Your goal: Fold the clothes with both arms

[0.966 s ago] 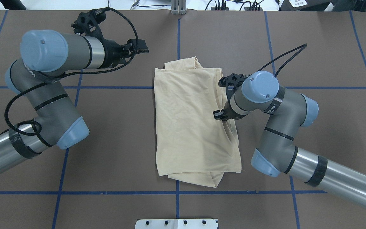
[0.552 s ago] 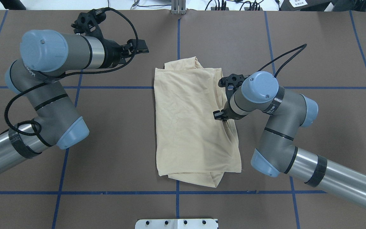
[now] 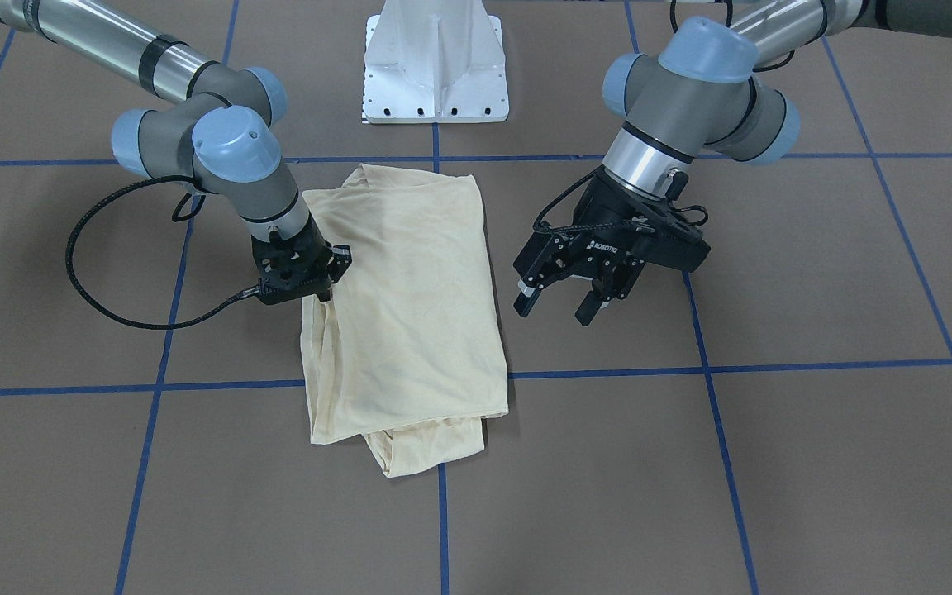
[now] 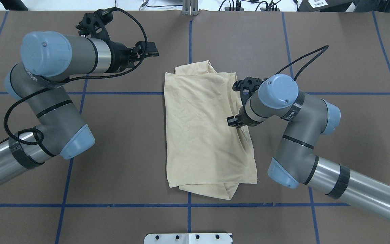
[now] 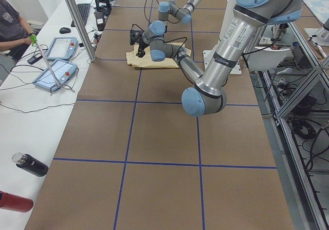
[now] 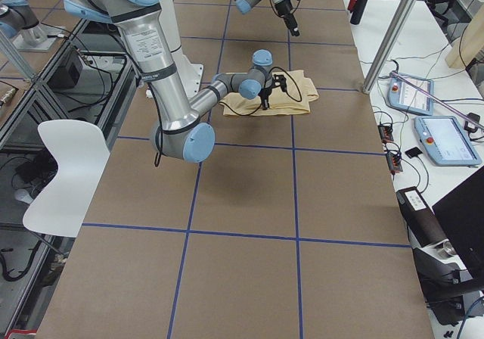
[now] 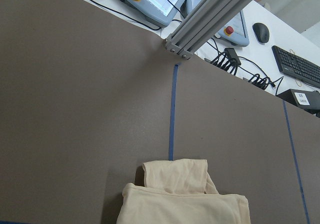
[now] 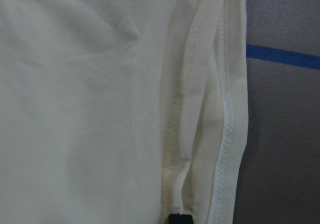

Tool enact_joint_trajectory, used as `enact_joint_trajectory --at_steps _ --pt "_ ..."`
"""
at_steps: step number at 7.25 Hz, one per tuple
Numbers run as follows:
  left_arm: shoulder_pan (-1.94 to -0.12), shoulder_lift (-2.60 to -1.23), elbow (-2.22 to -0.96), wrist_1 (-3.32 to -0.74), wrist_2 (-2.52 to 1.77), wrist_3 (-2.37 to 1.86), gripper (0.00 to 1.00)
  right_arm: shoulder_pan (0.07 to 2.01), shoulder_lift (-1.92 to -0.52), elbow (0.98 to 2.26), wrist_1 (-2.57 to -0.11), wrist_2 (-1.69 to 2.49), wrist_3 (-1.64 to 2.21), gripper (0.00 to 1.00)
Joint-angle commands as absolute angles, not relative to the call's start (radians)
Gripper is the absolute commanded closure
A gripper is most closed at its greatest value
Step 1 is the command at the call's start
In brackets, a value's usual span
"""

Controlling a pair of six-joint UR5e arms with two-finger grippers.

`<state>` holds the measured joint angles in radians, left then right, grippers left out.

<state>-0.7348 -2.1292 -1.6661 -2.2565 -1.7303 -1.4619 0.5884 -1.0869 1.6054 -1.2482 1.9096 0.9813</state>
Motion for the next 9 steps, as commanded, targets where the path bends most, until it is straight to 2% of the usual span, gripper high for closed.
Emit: enact_joint_trajectory --at_steps 1,4,5,7,9 --pt "-0.735 -2.129 -1.666 -2.256 -1.730 -1.462 0.00 0.610 -1.095 1.626 -1.247 1.925 0.979 1.00" --pt "-0.735 -2.131 -1.666 -2.256 -1.730 -1.463 0.00 0.630 -1.127 1.634 -1.246 1.948 0.968 1.00" --pt "-0.735 -2.131 -1.667 -2.256 -1.730 -1.463 0.00 0.630 -1.137 1.635 -1.246 1.947 0.966 0.84" --pt "-0.735 -2.131 -1.667 -2.256 -1.730 -1.463 0.00 0.632 -1.146 1.637 -1.235 1.948 0.959 0.00" --pt "-0.735 -2.129 -1.669 -2.256 -1.732 -1.463 0.00 0.644 -1.137 1.646 -1.236 1.945 0.957 0.00"
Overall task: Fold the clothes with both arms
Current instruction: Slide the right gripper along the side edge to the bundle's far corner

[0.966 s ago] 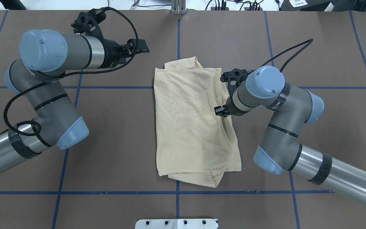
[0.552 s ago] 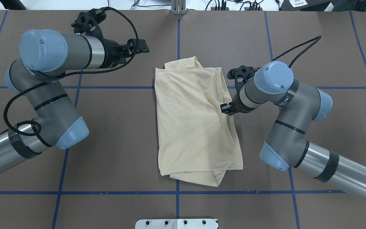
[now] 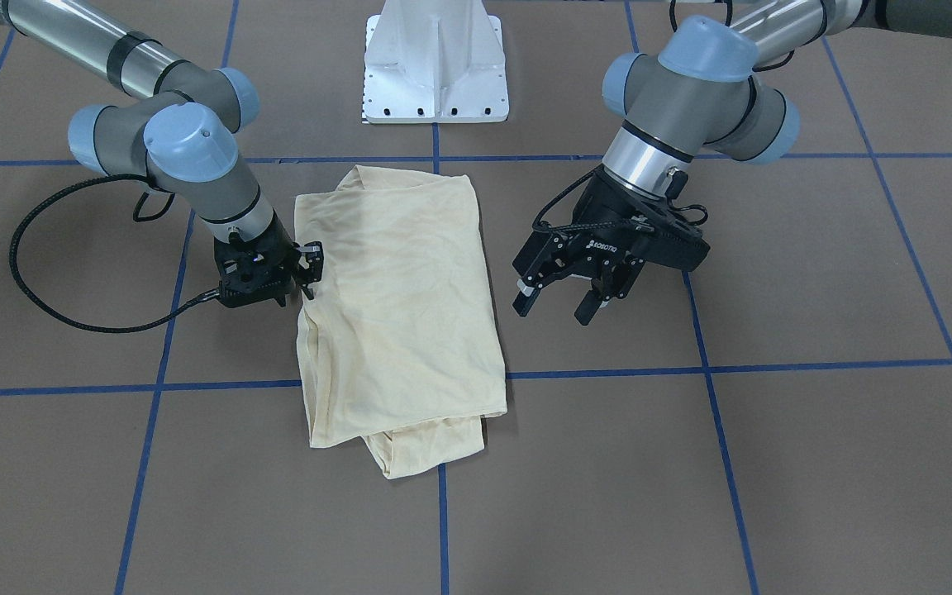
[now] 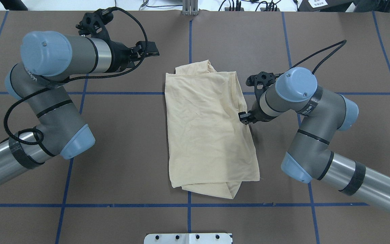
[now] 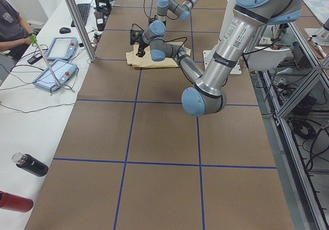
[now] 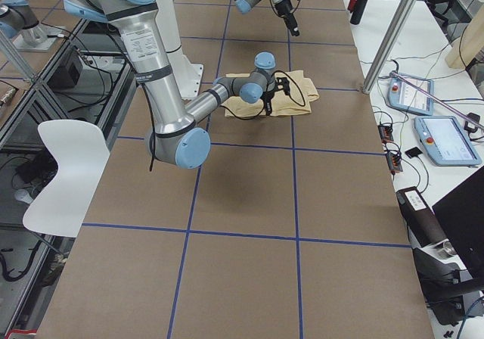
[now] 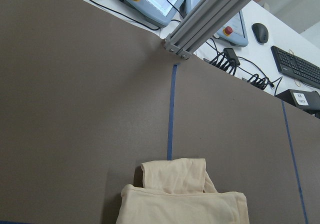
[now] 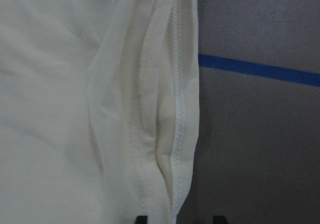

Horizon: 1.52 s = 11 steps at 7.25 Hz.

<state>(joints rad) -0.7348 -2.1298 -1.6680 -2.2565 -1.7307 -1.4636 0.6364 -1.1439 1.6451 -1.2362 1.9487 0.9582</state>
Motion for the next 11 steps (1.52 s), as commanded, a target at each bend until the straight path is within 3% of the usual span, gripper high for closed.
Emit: enact_joint_trajectory --at_steps 1,4,5,6,7,9,11 --pt "-0.735 -2.128 -1.669 -2.256 -1.732 -1.460 0.00 0.649 -1.105 1.631 -1.244 1.922 0.909 0.00" --pt "-0.735 -2.131 -1.669 -2.256 -1.732 -1.460 0.00 0.669 -1.002 1.505 -1.235 1.828 0.879 0.02" --pt "-0.735 -2.129 -1.669 -2.256 -1.732 -1.460 0.00 0.684 -0.991 1.502 -1.233 1.835 0.882 0.21" --pt "-0.735 -2.129 -1.669 -2.256 -1.732 -1.462 0.00 0.690 -0.979 1.488 -1.232 1.850 0.882 0.47" --pt "-0.735 -2.129 -1.669 -2.260 -1.732 -1.462 0.00 0.689 -0.944 1.442 -1.232 1.858 0.882 0.56" --pt "-0.735 -2.129 -1.669 -2.260 -1.732 -1.462 0.00 0.689 -0.937 1.361 -1.140 1.876 0.882 0.59" --pt "-0.735 -2.131 -1.669 -2.260 -1.732 -1.462 0.00 0.693 -0.945 1.361 -1.135 1.890 0.879 0.59"
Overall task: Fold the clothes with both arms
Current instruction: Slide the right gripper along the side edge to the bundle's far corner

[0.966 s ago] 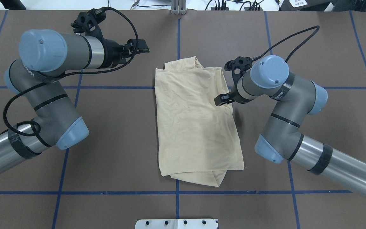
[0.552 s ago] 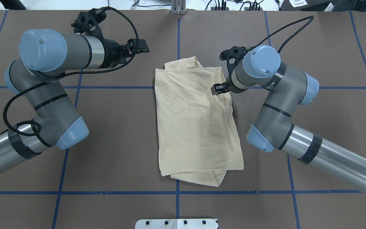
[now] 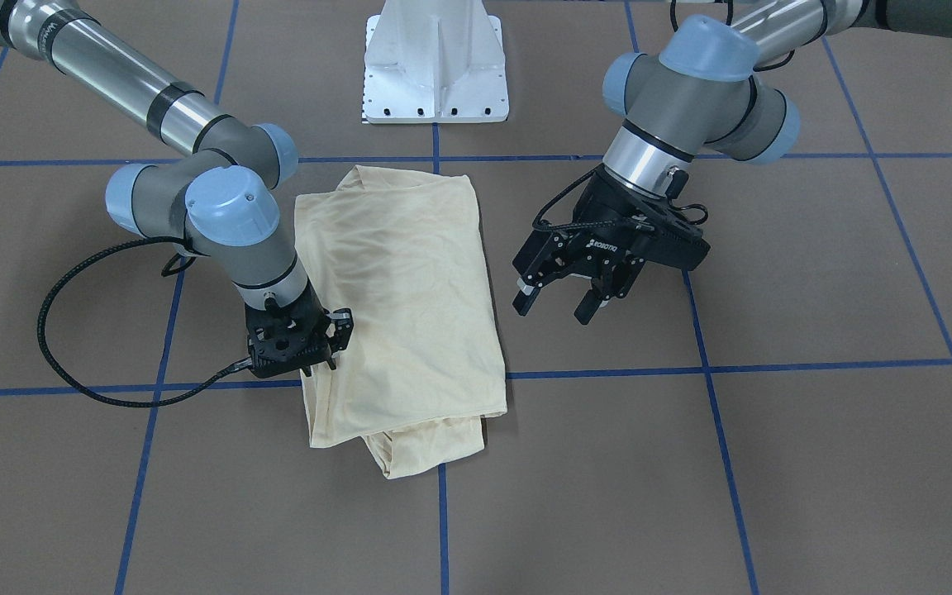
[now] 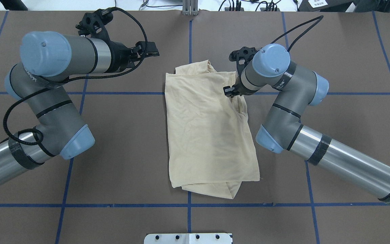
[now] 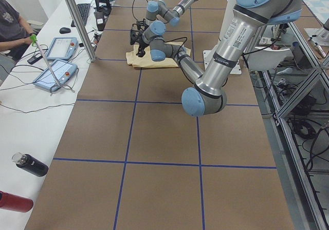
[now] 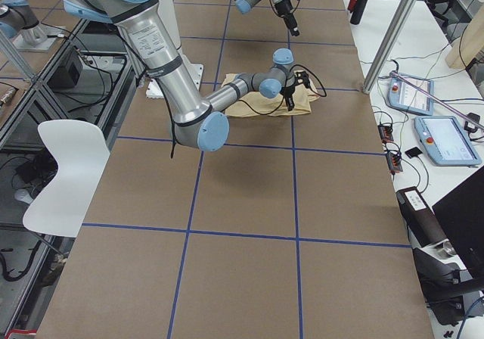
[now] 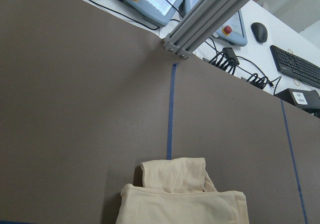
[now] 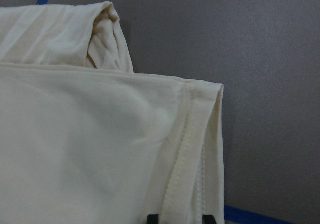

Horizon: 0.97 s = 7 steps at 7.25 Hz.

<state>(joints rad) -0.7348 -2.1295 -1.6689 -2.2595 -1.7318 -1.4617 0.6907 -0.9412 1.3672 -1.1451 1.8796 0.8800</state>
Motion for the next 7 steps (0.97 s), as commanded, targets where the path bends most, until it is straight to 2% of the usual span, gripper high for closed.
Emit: enact_joint_trajectory --at_steps 1,2,3,4,7 --pt "-0.735 -2.129 -1.669 -2.260 -1.730 -1.462 0.00 0.693 -0.946 1.361 -1.135 1.890 0.879 0.59" --pt "-0.735 -2.129 -1.669 -2.260 -1.732 -1.462 0.00 0.692 -0.945 1.361 -1.135 1.888 0.884 0.62" --pt "-0.735 -2.129 -1.669 -2.260 -1.730 -1.462 0.00 0.692 -0.943 1.361 -1.135 1.887 0.888 0.92" --pt "-0.735 -2.129 -1.669 -2.260 -1.730 -1.462 0.00 0.692 -0.945 1.359 -1.135 1.887 0.888 1.00" --pt "-0.735 -2.129 -1.669 -2.260 -1.730 -1.462 0.00 0.692 -0.943 1.361 -1.137 1.888 0.888 1.00"
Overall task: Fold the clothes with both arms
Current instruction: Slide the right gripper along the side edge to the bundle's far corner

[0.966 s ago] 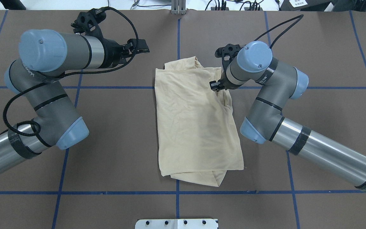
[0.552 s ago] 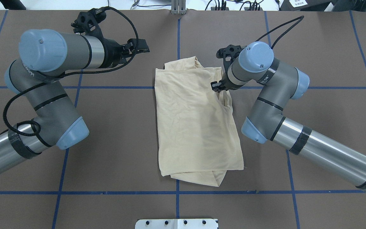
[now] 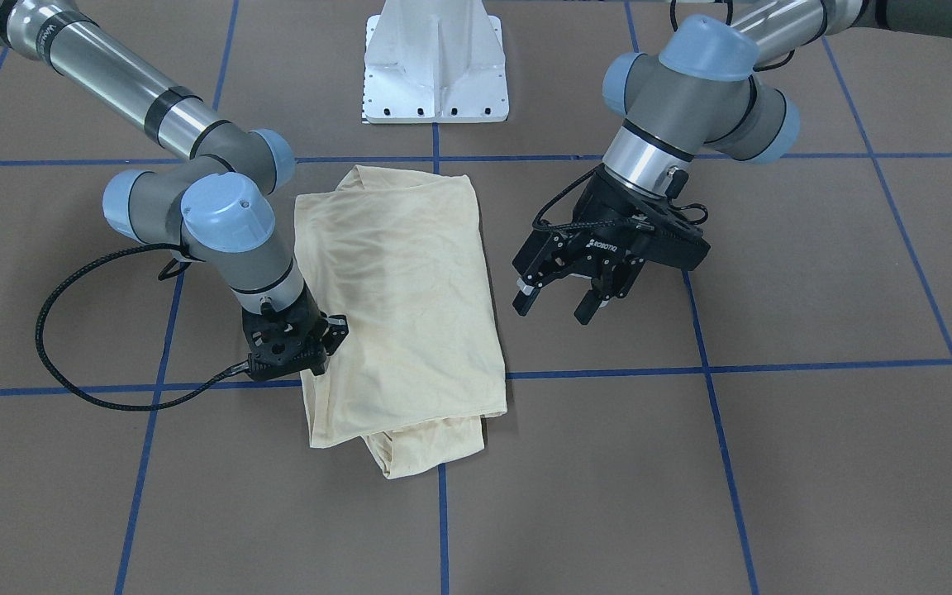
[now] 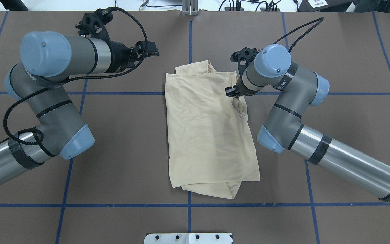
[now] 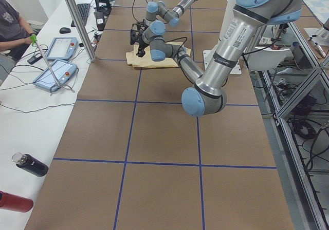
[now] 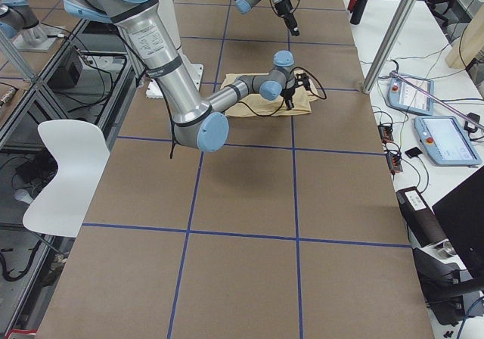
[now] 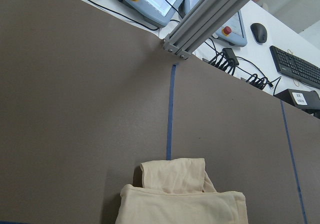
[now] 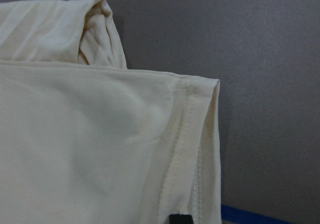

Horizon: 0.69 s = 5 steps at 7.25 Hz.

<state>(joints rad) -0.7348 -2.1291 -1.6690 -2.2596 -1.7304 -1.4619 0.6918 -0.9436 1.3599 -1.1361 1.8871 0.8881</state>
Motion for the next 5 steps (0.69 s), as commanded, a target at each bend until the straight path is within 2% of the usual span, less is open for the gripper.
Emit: enact_joint_trajectory --at_steps 1,5 --pt "-0.735 -2.129 -1.669 -2.260 -1.730 -1.462 0.00 0.698 -0.943 1.368 -1.138 1.893 0.887 1.00" --pt "-0.735 -2.129 -1.671 -2.260 -1.730 -1.463 0.00 0.770 -0.992 1.362 -1.135 1.987 0.809 1.00"
